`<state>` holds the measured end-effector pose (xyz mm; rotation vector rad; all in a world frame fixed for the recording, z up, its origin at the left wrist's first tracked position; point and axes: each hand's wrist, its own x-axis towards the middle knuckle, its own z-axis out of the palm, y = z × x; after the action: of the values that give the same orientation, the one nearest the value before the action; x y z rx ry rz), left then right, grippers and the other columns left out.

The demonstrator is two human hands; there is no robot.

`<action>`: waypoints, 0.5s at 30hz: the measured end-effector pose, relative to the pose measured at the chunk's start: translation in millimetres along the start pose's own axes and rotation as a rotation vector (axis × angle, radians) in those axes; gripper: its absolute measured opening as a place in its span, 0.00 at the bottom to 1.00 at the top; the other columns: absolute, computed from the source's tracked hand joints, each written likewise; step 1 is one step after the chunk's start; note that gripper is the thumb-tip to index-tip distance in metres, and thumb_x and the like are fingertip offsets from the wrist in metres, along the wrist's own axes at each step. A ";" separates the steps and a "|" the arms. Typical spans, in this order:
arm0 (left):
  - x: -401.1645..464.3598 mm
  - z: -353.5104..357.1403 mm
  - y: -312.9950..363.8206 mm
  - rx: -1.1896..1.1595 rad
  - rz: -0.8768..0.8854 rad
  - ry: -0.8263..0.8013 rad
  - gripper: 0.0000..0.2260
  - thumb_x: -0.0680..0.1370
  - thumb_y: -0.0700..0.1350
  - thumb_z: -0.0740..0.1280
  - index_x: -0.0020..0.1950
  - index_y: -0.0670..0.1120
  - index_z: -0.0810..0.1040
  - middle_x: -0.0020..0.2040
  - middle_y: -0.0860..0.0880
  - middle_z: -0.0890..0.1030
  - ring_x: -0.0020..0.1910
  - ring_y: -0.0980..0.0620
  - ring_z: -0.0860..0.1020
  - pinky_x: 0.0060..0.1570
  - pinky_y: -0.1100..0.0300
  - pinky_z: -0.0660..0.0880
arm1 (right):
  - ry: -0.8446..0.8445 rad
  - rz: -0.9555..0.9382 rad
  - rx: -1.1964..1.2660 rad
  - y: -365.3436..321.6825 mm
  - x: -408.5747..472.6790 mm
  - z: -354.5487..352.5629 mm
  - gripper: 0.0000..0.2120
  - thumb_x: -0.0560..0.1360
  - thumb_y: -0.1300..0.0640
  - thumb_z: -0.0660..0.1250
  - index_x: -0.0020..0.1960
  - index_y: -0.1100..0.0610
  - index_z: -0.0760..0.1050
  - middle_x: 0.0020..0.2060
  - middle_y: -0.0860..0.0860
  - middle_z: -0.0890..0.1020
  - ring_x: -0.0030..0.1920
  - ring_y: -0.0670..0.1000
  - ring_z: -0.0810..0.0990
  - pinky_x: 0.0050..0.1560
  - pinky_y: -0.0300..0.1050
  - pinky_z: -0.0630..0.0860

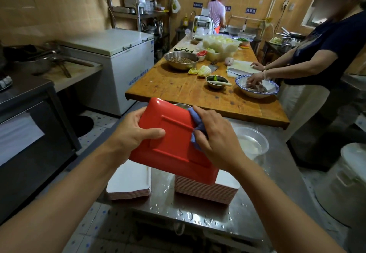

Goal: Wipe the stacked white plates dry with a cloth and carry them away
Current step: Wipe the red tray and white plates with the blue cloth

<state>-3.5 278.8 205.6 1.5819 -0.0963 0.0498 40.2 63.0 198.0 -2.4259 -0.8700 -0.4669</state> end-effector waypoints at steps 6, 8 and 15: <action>-3.8 -10.0 -17.5 -0.156 -0.119 0.085 0.21 0.62 0.40 0.73 0.56 0.47 0.78 0.47 0.44 0.84 0.44 0.44 0.83 0.39 0.52 0.80 | -0.009 0.148 0.258 16.4 -16.4 4.4 0.28 0.72 0.57 0.56 0.72 0.57 0.63 0.63 0.49 0.68 0.65 0.50 0.66 0.67 0.42 0.61; -2.1 -7.0 -23.0 -0.209 -0.164 0.123 0.22 0.61 0.37 0.74 0.53 0.47 0.79 0.44 0.45 0.84 0.42 0.45 0.82 0.40 0.52 0.80 | -0.004 0.146 0.267 15.0 -18.8 7.6 0.29 0.72 0.59 0.55 0.73 0.58 0.61 0.71 0.52 0.64 0.72 0.50 0.59 0.73 0.44 0.56; 7.0 3.6 -30.2 -0.385 -0.363 0.265 0.13 0.73 0.36 0.67 0.55 0.47 0.77 0.48 0.42 0.82 0.43 0.42 0.81 0.40 0.47 0.80 | -0.002 0.091 0.251 19.6 -45.6 15.1 0.28 0.72 0.63 0.57 0.72 0.58 0.63 0.72 0.45 0.58 0.75 0.47 0.54 0.74 0.36 0.49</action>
<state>6.2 275.3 176.1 1.1765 0.3691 -0.0414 21.8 36.5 157.4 -2.2240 -0.7662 -0.3019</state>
